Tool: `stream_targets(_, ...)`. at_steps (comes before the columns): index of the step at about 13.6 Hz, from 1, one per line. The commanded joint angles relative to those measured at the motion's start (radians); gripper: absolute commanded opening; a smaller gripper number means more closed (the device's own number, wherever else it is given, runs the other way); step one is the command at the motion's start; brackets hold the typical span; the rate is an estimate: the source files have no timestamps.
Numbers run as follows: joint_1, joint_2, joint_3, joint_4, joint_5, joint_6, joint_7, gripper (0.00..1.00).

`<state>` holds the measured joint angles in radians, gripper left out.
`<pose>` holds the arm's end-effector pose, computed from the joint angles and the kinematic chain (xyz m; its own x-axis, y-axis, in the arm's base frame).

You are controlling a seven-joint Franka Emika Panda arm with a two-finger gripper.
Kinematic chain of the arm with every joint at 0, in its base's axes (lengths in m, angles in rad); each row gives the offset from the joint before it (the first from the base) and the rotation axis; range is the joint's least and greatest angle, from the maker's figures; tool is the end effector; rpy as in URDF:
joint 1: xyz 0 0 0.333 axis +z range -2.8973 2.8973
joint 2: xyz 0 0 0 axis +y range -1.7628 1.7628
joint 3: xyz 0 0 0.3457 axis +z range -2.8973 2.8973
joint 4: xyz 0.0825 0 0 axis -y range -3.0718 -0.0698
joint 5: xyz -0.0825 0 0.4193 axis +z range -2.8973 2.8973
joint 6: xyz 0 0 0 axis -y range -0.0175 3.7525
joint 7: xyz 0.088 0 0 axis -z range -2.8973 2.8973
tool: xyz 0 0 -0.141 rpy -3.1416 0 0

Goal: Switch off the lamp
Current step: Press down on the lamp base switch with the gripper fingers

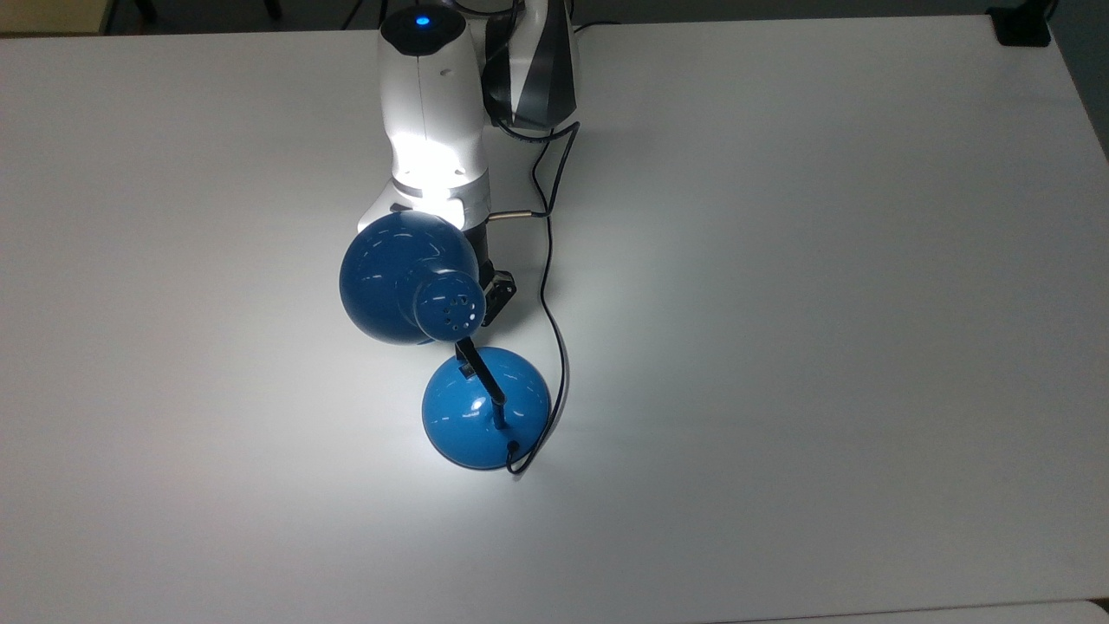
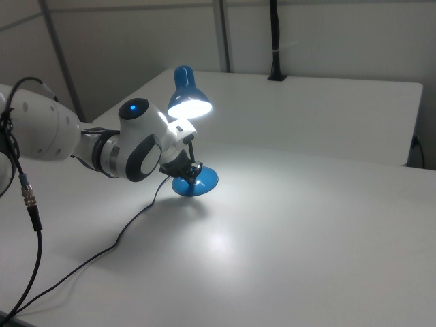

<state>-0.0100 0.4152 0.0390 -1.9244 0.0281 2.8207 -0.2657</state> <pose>0.7167 0.0178 0.2997 0.8539 0.2516 0.4555 0.2388 -0.9672 0.0867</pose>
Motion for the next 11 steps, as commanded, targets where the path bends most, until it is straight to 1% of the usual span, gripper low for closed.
stream_targets(1, 0.015, 0.046, -0.007, 0.048, 0.021, 0.028, 0.010, 0.00)
stream_targets(11, 0.021, 0.080, -0.007, 0.056, 0.018, 0.029, 0.010, 0.00)
